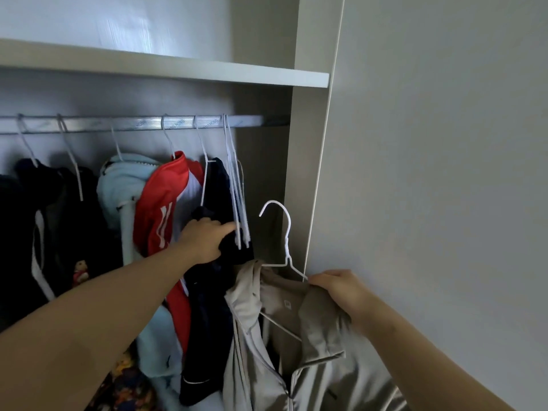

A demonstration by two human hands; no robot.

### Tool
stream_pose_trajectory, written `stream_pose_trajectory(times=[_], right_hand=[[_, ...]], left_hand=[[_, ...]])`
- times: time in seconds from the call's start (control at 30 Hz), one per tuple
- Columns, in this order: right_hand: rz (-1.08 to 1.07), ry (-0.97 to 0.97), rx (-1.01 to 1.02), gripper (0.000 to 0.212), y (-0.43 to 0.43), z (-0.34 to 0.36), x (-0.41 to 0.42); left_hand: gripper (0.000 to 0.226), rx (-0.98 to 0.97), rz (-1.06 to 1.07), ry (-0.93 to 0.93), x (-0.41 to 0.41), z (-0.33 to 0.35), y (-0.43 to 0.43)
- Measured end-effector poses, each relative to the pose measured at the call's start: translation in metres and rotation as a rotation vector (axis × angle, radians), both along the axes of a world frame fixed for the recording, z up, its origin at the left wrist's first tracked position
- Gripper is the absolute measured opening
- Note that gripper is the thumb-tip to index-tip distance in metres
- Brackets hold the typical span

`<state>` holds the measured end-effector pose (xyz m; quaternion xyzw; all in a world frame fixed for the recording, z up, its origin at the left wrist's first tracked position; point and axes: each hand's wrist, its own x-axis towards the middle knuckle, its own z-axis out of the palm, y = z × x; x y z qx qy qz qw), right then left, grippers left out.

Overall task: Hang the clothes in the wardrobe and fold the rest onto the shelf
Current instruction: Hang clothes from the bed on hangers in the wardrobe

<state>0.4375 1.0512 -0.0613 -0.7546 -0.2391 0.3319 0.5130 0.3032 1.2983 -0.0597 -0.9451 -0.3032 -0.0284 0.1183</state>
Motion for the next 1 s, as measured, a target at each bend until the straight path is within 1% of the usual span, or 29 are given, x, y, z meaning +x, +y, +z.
stream_pose_trajectory(times=[0.07, 0.1, 0.17, 0.23, 0.27, 0.3, 0.37, 0.4, 0.47, 0.53, 0.6, 0.67, 0.73, 0.8, 0.87, 0.93, 0.97, 1.0], right_hand=[[-0.001, 0.016, 0.005, 0.017, 0.0, 0.003, 0.001], [-0.001, 0.025, 0.01, 0.017, -0.001, 0.005, 0.002], [0.002, 0.021, 0.015, 0.017, -0.003, 0.008, 0.004], [0.006, 0.013, 0.019, 0.018, -0.003, 0.012, 0.006], [0.007, 0.018, 0.026, 0.018, -0.002, 0.013, 0.006], [0.005, 0.028, 0.035, 0.019, 0.0, 0.016, 0.006], [0.005, 0.048, 0.061, 0.017, 0.005, 0.02, 0.002], [0.012, 0.053, 0.078, 0.014, 0.01, 0.021, -0.002], [0.057, 0.064, 0.104, 0.015, 0.022, 0.021, -0.013], [0.114, 0.075, 0.114, 0.023, 0.036, 0.019, -0.025], [0.127, 0.091, 0.12, 0.026, 0.052, 0.017, -0.034], [0.097, 0.089, 0.117, 0.024, 0.065, 0.018, -0.039], [0.073, 0.062, 0.104, 0.021, 0.078, 0.018, -0.04], [0.066, 0.044, 0.091, 0.02, 0.087, 0.02, -0.039], [0.037, 0.059, 0.094, 0.02, 0.097, 0.021, -0.036], [-0.005, 0.072, 0.099, 0.018, 0.103, 0.022, -0.033], [-0.032, 0.074, 0.094, 0.017, 0.106, 0.021, -0.031], [-0.059, 0.08, 0.091, 0.016, 0.107, 0.021, -0.029]], left_hand=[[0.068, -0.011, -0.006, -0.014, 0.004, -0.002, -0.002], [0.065, 0.003, 0.012, -0.061, 0.003, -0.004, -0.002], [0.059, 0.055, 0.081, -0.204, -0.002, -0.006, -0.001], [0.054, 0.068, 0.158, -0.342, -0.007, -0.008, 0.002], [0.052, 0.034, 0.193, -0.404, -0.008, -0.008, 0.004], [0.049, -0.04, 0.228, -0.469, -0.008, -0.007, 0.007], [0.046, -0.247, 0.283, -0.585, -0.007, -0.001, 0.011], [0.046, -0.325, 0.287, -0.608, -0.005, 0.002, 0.013], [0.045, -0.39, 0.251, -0.603, -0.002, 0.004, 0.016], [0.042, -0.413, 0.224, -0.596, 0.002, 0.005, 0.017], [0.037, -0.423, 0.247, -0.589, 0.004, 0.006, 0.022], [0.035, -0.435, 0.271, -0.596, 0.004, 0.01, 0.03], [0.039, -0.441, 0.273, -0.573, 0.004, 0.013, 0.042], [0.045, -0.364, 0.258, -0.469, 0.008, 0.014, 0.05], [0.05, -0.164, 0.238, -0.385, 0.013, 0.015, 0.056], [0.054, 0.085, 0.133, -0.372, 0.022, 0.018, 0.061], [0.056, 0.164, 0.06, -0.383, 0.027, 0.02, 0.065], [0.057, 0.192, 0.007, -0.373, 0.033, 0.023, 0.069]])
